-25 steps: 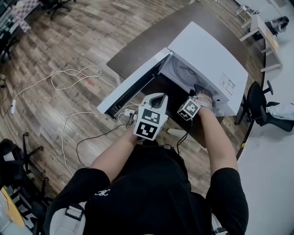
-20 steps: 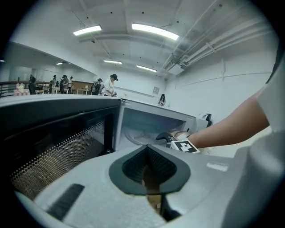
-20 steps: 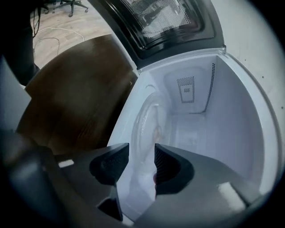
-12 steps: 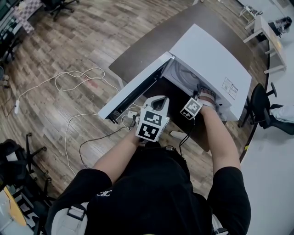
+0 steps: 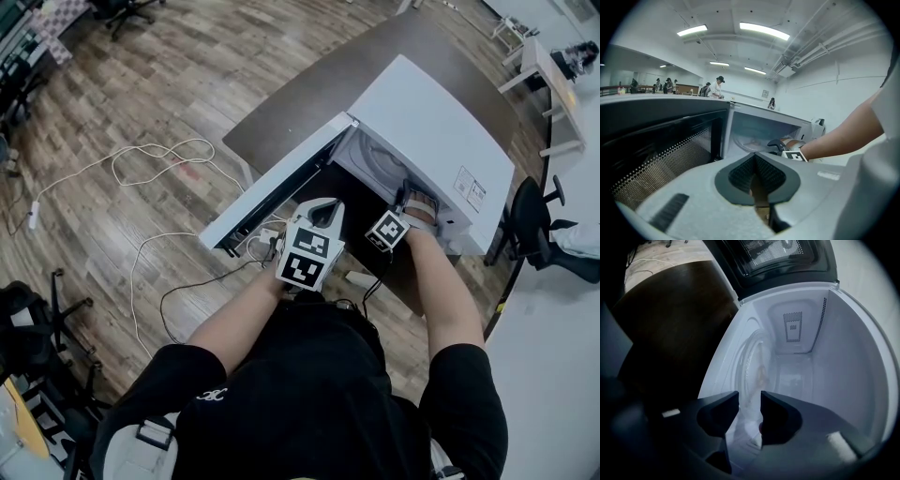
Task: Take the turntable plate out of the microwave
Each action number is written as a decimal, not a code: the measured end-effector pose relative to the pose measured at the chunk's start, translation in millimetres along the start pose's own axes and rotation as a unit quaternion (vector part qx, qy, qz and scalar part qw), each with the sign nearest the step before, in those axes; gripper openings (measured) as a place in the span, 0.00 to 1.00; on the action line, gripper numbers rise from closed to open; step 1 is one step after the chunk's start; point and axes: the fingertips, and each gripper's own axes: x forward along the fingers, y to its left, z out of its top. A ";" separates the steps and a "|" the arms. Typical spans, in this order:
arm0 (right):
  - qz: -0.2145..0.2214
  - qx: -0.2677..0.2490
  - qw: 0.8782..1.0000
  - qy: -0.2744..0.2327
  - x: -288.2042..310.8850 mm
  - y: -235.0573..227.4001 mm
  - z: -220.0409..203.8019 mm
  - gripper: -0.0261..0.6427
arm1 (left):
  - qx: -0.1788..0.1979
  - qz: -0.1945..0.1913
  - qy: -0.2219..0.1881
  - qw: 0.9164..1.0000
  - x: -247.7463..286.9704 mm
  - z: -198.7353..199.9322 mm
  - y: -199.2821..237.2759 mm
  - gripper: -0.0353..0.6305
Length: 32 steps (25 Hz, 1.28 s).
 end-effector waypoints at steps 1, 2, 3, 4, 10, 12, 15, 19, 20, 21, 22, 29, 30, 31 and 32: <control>-0.001 0.003 1.000 -0.001 0.3 -0.5 0.6 0.25 | 0.000 0.001 0.001 1.000 0.3 -0.6 0.8 0.06; -0.002 0.005 1.000 -0.002 0.6 -0.8 1.3 0.25 | 0.000 0.002 0.003 1.000 0.4 -1.3 1.6 0.06; -0.004 0.004 1.000 -0.003 1.0 -0.9 2.0 0.25 | 0.000 0.003 0.004 1.000 0.6 -2.1 2.4 0.06; -0.007 0.002 1.000 -0.003 1.7 -0.9 2.4 0.24 | 0.000 0.004 0.006 1.000 1.1 -3.0 3.0 0.06; -0.026 0.009 1.000 -0.001 5.3 -3.0 0.9 0.24 | 0.000 0.009 0.012 1.000 3.5 -7.2 3.9 0.06; -0.032 0.022 0.999 -0.005 5.9 -6.0 3.0 0.26 | 0.000 0.011 0.014 1.000 3.2 -8.5 3.3 0.06; -0.036 0.023 0.999 -0.016 7.6 -14.3 10.0 0.27 | 0.002 0.015 0.016 1.000 2.8 -9.6 3.5 0.07; -0.016 0.024 0.999 -0.024 12.3 -11.3 13.2 0.27 | -0.003 0.023 0.015 1.000 1.3 -10.7 8.3 0.07; -0.012 0.027 0.999 -0.027 12.6 -10.1 13.2 0.26 | -0.003 0.025 0.015 1.000 1.3 -11.1 8.8 0.06; -0.008 0.029 0.999 -0.029 12.7 -8.9 13.1 0.26 | -0.004 0.026 0.015 1.000 1.5 -11.7 8.7 0.07; -0.005 0.030 0.999 -0.030 12.6 -7.5 12.7 0.25 | -0.004 0.026 0.016 1.000 2.1 -12.4 8.0 0.07; 0.002 0.024 0.999 -0.035 11.1 2.3 12.6 0.09 | -0.003 0.029 0.020 0.999 4.4 -17.2 4.3 0.06; 0.004 0.023 0.999 -0.037 11.2 3.0 12.9 0.09 | -0.003 0.029 0.020 0.999 4.5 -17.2 3.9 0.06; 0.008 0.023 0.999 -0.039 10.4 3.7 13.5 0.09 | -0.004 0.030 0.020 0.999 4.7 -17.2 3.4 0.07; 0.012 0.023 0.999 -0.041 9.2 4.2 13.9 0.09 | -0.004 0.030 0.019 0.999 4.8 -17.2 2.9 0.07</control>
